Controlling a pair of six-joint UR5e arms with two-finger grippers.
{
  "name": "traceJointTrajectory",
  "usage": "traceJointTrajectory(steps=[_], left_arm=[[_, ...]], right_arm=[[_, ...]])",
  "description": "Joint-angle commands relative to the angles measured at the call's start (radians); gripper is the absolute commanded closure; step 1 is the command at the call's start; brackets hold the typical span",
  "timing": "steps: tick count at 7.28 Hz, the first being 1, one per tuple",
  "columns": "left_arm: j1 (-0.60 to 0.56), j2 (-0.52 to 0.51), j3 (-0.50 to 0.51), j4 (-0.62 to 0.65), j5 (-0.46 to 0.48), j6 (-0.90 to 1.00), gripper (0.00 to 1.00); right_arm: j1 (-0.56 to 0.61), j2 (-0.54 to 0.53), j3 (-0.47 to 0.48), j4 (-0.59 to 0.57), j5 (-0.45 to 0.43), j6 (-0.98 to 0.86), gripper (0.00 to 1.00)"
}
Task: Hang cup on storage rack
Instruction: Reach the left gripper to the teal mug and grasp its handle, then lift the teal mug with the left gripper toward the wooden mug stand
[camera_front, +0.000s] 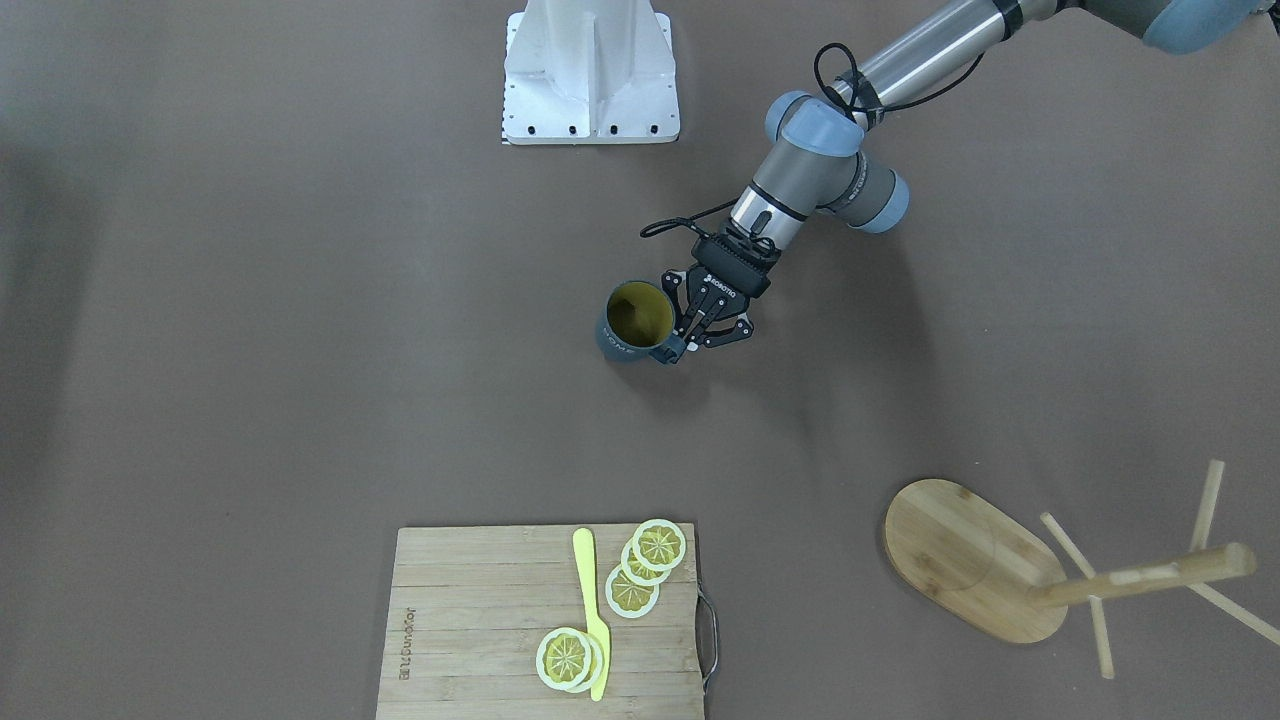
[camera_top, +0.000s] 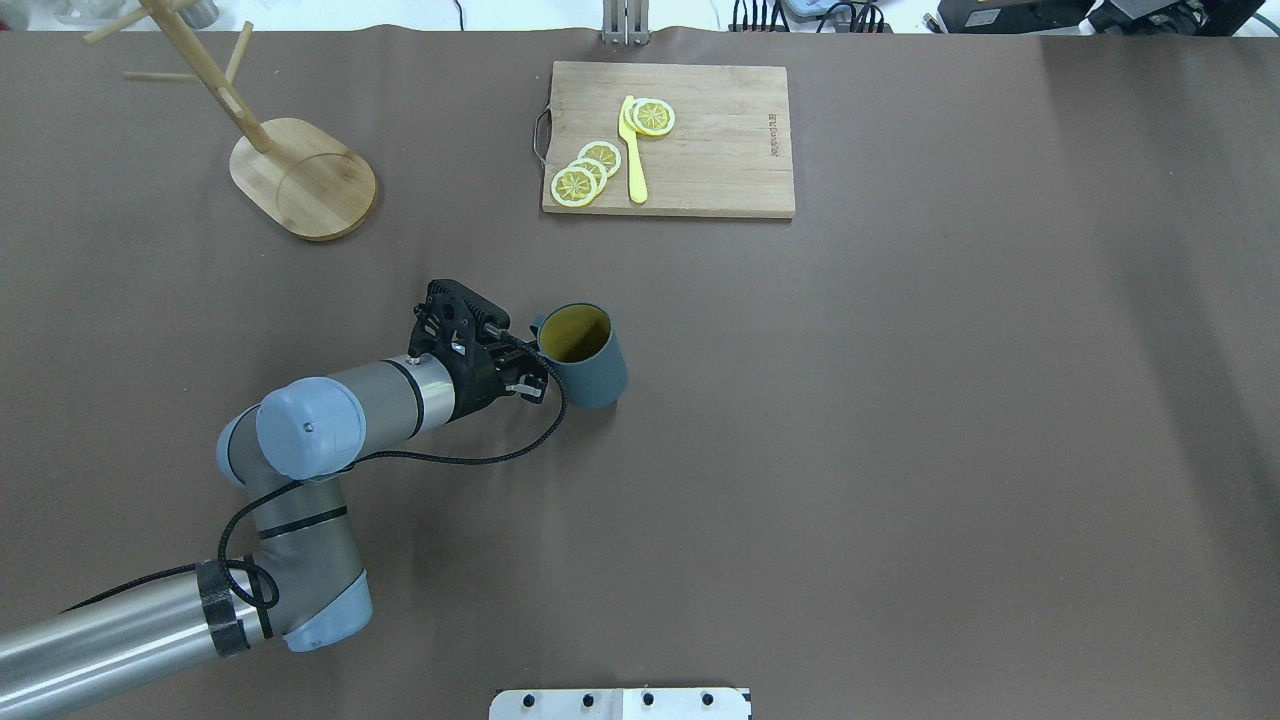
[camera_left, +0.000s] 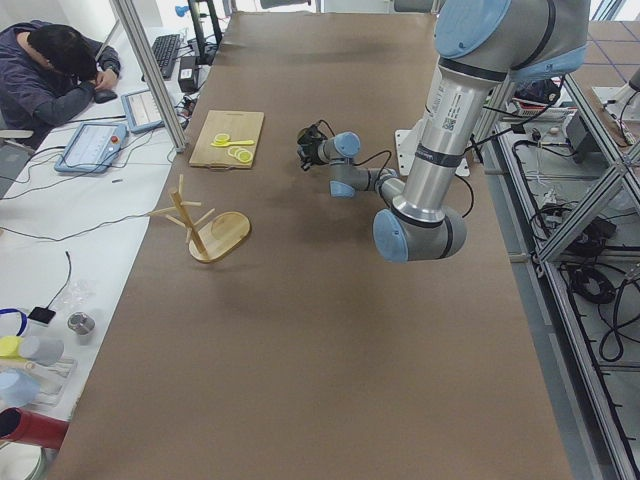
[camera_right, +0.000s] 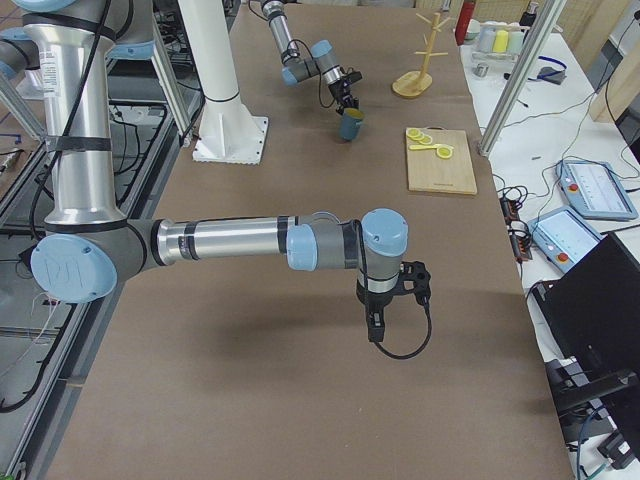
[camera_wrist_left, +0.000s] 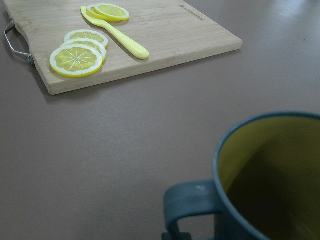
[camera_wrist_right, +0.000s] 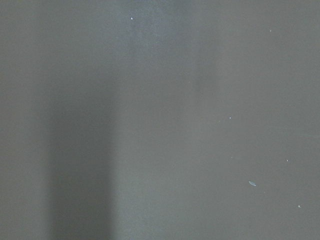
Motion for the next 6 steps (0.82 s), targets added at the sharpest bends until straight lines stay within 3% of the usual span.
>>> traceJointTrajectory(steps=[1, 2, 6], left_arm=[[-0.004, -0.004, -0.006, -0.018, -0.001, -0.075, 1.0], [-0.012, -0.005, -0.006, -0.018, -0.005, -0.123, 1.0], [-0.015, -0.046, -0.006, -0.024, -0.008, -0.63, 1.0]], right_arm=[[0.0, 0.0, 0.0, 0.0, 0.001, -0.005, 0.0], [0.0, -0.001, -0.002, -0.002, 0.006, -0.001, 0.0], [0.0, -0.019, -0.002, 0.002, 0.007, 0.001, 0.0]])
